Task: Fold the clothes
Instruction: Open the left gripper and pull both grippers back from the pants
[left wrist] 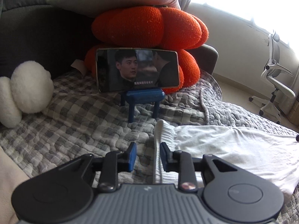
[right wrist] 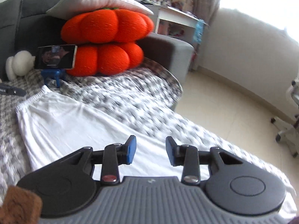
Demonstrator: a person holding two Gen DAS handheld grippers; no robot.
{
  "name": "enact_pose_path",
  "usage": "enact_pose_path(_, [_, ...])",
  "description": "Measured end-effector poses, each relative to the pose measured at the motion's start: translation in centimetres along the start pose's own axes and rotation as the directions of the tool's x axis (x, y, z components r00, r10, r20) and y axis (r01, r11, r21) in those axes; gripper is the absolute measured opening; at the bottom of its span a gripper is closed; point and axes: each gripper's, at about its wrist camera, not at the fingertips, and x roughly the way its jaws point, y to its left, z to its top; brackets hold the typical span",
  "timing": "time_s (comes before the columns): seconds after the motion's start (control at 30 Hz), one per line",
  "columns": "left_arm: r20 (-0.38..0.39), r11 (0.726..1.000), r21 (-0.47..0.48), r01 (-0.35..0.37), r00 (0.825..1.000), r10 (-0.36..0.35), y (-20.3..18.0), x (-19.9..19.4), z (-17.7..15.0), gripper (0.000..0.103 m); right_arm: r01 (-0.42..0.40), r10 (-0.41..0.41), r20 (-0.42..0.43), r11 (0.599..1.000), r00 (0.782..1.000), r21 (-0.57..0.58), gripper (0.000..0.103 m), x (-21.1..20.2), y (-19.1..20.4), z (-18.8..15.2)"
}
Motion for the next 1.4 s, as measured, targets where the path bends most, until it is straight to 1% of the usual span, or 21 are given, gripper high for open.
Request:
enact_pose_path(0.07, [0.013, 0.999, 0.033, -0.004, 1.0, 0.004, -1.4, -0.7, 0.5, 0.029, 0.028, -0.026, -0.035, 0.998, 0.999, 0.052, 0.038, -1.5, -2.3, -2.2])
enact_pose_path(0.17, [0.016, 0.995, 0.102, 0.022, 1.0, -0.024, -4.9, -1.4, 0.7, 0.036, 0.052, -0.045, -0.056, 0.992, 0.997, 0.114, 0.038, -3.5, -4.4, -4.5])
enact_pose_path(0.27, [-0.033, 0.988, 0.125, 0.088, 0.996, -0.085, -8.9, -1.3, 0.4, 0.037, 0.052, -0.042, -0.058, 0.981, 0.997, 0.187, 0.038, -5.0, -5.7, -5.7])
enact_pose_path(0.37, [-0.095, 0.974, 0.165, 0.153, 0.986, -0.139, -13.1, -1.0, -0.3, 0.037, 0.037, -0.025, -0.049, 0.966, 0.998, 0.256, 0.038, -5.7, -6.5, -6.4])
enact_pose_path(0.5, [-0.156, 0.953, 0.212, 0.215, 0.97, -0.184, -17.2, -0.8, -1.2, 0.037, 0.014, -0.001, -0.041, 0.948, 0.999, 0.319, 0.039, -5.8, -7.3, -7.5])
enact_pose_path(0.57, [-0.193, 0.952, 0.221, 0.211, 0.966, -0.17, -18.4, 0.1, -1.5, 0.037, 0.011, 0.006, -0.047, 0.933, 0.999, 0.36, 0.039, -5.7, -7.7, -8.3])
enact_pose_path(0.63, [-0.219, 0.952, 0.24, 0.189, 0.966, -0.137, -19.2, 1.0, -2.0, 0.037, 0.011, 0.009, -0.048, 0.922, 0.999, 0.388, 0.039, -5.6, -7.9, -9.0])
enact_pose_path(0.77, [-0.246, 0.953, 0.269, 0.139, 0.967, -0.072, -20.2, 1.8, -2.7, 0.038, 0.013, 0.005, -0.039, 0.904, 0.999, 0.427, 0.039, -5.6, -8.5, -10.2])
enact_pose_path(0.87, [-0.261, 0.958, 0.258, 0.124, 0.964, -0.054, -20.6, 1.4, -1.8, 0.038, 0.014, 0.001, -0.034, 0.898, 0.999, 0.439, 0.041, -6.0, -8.8, -10.6])
enact_pose_path(0.93, [-0.257, 0.96, 0.25, 0.128, 0.964, -0.061, -21.2, 0.8, -1.2, 0.038, 0.021, -0.009, -0.03, 0.898, 1.0, 0.44, 0.042, -6.1, -8.8, -10.9])
enact_pose_path(1.0, [-0.257, 0.959, 0.257, 0.12, 0.965, -0.052, -22.1, 0.6, -1.2, 0.039, 0.025, -0.019, -0.018, 0.897, 1.0, 0.442, 0.042, -6.1, -8.7, -11.1])
enact_pose_path(1.07, [-0.264, 0.959, 0.26, 0.112, 0.964, -0.041, -22.8, 0.8, -1.3, 0.039, 0.045, -0.04, -0.019, 0.901, 0.999, 0.432, 0.042, -6.1, -8.2, -10.9])
enact_pose_path(1.13, [-0.294, 0.962, 0.244, 0.122, 0.955, -0.047, -23.0, 1.7, -1.9, 0.039, 0.053, -0.054, -0.011, 0.907, 0.998, 0.419, 0.042, -6.2, -7.8, -10.6])
enact_pose_path(1.17, [-0.303, 0.963, 0.245, 0.114, 0.952, -0.036, -23.1, 2.1, -2.3, 0.039, 0.047, -0.051, 0.0, 0.913, 0.999, 0.405, 0.042, -6.3, -7.5, -10.3])
enact_pose_path(1.2, [-0.302, 0.962, 0.252, 0.108, 0.953, -0.027, -23.1, 2.4, -2.7, 0.039, 0.037, -0.046, 0.012, 0.921, 0.999, 0.389, 0.042, -6.4, -7.3, -10.0])
enact_pose_path(1.27, [-0.28, 0.956, 0.277, 0.099, 0.96, -0.018, -23.3, 2.3, -3.0, 0.039, 0.027, -0.037, 0.023, 0.938, 0.999, 0.346, 0.042, -6.4, -6.9, -9.4])
enact_pose_path(1.33, [-0.28, 0.955, 0.279, 0.096, 0.96, -0.015, -23.4, 2.2, -3.0, 0.039, 0.023, -0.033, 0.027, 0.954, 0.999, 0.3, 0.042, -6.0, -6.7, -8.7])
enact_pose_path(1.4, [-0.283, 0.958, 0.269, 0.096, 0.959, -0.017, -23.2, 2.3, -2.9, 0.04, 0.015, -0.025, 0.03, 0.957, 0.999, 0.29, 0.042, -5.3, -7.0, -8.3])
